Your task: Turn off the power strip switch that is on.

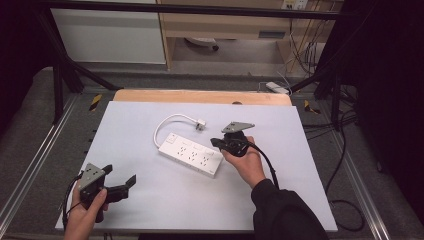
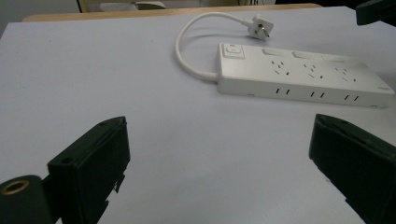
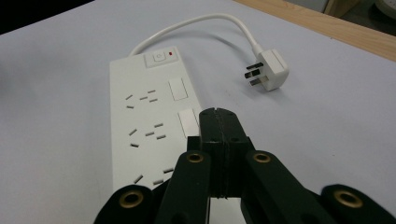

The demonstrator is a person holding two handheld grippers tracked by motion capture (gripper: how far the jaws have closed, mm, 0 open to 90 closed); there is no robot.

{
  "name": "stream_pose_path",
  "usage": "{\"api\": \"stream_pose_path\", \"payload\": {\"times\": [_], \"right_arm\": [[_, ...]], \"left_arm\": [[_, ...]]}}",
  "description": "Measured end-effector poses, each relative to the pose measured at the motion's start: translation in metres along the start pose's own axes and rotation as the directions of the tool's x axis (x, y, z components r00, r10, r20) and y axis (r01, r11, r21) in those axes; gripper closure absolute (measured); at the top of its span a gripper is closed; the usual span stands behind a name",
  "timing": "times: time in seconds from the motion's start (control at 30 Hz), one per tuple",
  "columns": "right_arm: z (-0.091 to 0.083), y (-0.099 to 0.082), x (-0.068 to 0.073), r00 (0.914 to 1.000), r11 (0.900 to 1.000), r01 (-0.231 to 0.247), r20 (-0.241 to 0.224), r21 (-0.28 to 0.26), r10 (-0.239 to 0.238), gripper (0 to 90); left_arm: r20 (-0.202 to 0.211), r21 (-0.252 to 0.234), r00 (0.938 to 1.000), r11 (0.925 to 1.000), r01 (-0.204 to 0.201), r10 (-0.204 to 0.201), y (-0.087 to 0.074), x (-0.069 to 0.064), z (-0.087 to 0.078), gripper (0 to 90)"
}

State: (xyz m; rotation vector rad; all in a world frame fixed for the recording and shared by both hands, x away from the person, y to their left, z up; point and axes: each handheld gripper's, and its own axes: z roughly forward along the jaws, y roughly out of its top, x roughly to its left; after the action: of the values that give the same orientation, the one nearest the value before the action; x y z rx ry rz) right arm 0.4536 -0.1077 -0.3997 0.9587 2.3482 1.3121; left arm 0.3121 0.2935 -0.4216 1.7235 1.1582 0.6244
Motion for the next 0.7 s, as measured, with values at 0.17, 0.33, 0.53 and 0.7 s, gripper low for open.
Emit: {"api": "stream_pose_path", "payload": {"times": [0.17, 0.33, 0.53, 0.7], "right_arm": [[0.004, -0.004, -0.001, 1.0000, 1.0000, -0.004, 0.004, 0.006, 0.004, 90.0], [0.007, -0.009, -0.001, 1.0000, 0.9998, -0.001, 0.003, 0.021, 0.001, 90.0], [0.011, -0.014, -0.001, 0.9999, 0.9995, 0.003, 0.012, 0.033, -0.003, 90.0], [0.013, -0.018, -0.003, 0.9999, 0.9990, -0.001, 0.015, 0.044, 0.000, 90.0]], "left_arm": [[0.001, 0.000, 1.0000, 1.0000, 0.000, 0.000, 0.000, 0.000, 0.000, 5.1], [0.002, 0.001, 1.0000, 1.0000, -0.003, 0.003, 0.000, 0.000, 0.000, 5.1], [0.003, 0.002, 1.0000, 1.0000, -0.004, 0.004, 0.000, -0.001, 0.001, 5.1], [0.005, 0.006, 0.9999, 0.9999, -0.009, 0.009, 0.000, -0.001, 0.001, 5.1]]}}
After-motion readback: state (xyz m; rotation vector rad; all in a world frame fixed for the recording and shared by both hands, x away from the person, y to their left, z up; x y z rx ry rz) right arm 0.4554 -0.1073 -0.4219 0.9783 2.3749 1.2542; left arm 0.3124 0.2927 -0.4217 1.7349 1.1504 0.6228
